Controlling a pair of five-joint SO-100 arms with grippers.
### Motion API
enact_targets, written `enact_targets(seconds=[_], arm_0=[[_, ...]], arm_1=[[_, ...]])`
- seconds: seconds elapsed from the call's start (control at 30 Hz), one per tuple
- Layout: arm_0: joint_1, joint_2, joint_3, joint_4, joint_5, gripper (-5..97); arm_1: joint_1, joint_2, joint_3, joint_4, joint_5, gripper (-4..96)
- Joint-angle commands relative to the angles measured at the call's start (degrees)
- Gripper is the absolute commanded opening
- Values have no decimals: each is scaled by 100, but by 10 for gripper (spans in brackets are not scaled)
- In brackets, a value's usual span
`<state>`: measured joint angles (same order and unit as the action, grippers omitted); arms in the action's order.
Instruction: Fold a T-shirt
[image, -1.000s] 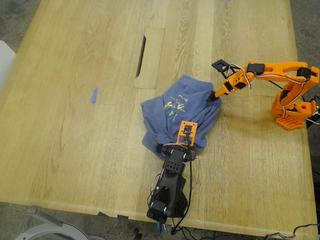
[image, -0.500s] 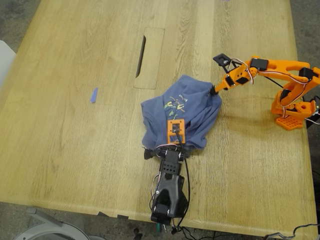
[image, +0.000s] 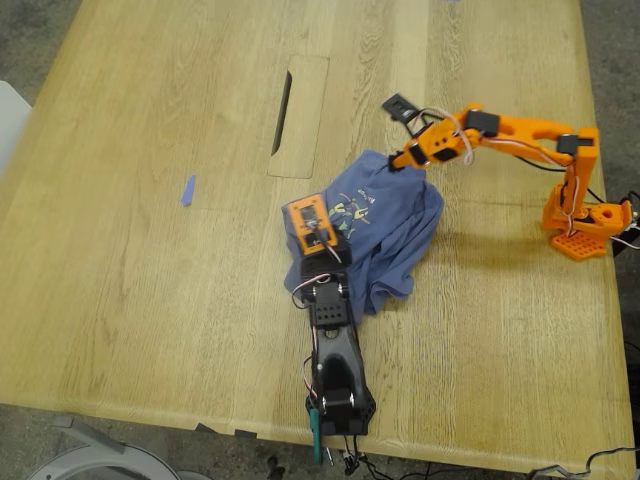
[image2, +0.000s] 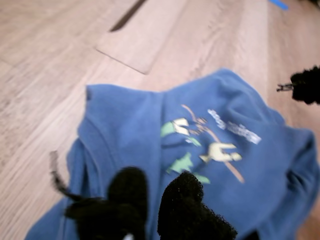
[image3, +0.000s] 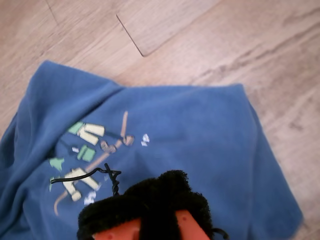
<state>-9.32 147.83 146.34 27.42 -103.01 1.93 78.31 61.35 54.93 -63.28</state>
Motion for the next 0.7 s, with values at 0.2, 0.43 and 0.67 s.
enact_targets(seconds=[0.2, 0.43, 0.67], arm_0=[[132, -1775, -149, -2224, -141, -1], [114, -3691, -1160, -2997, -158, -1], [-308, -4377, -1687, -2997, -132, -1]], arm_1=[[-281, -2224, -3094, 369, 9, 0], [-694, -5045, -6952, 2180, 334, 0], [-940, -5027, -6952, 3050, 598, 0]])
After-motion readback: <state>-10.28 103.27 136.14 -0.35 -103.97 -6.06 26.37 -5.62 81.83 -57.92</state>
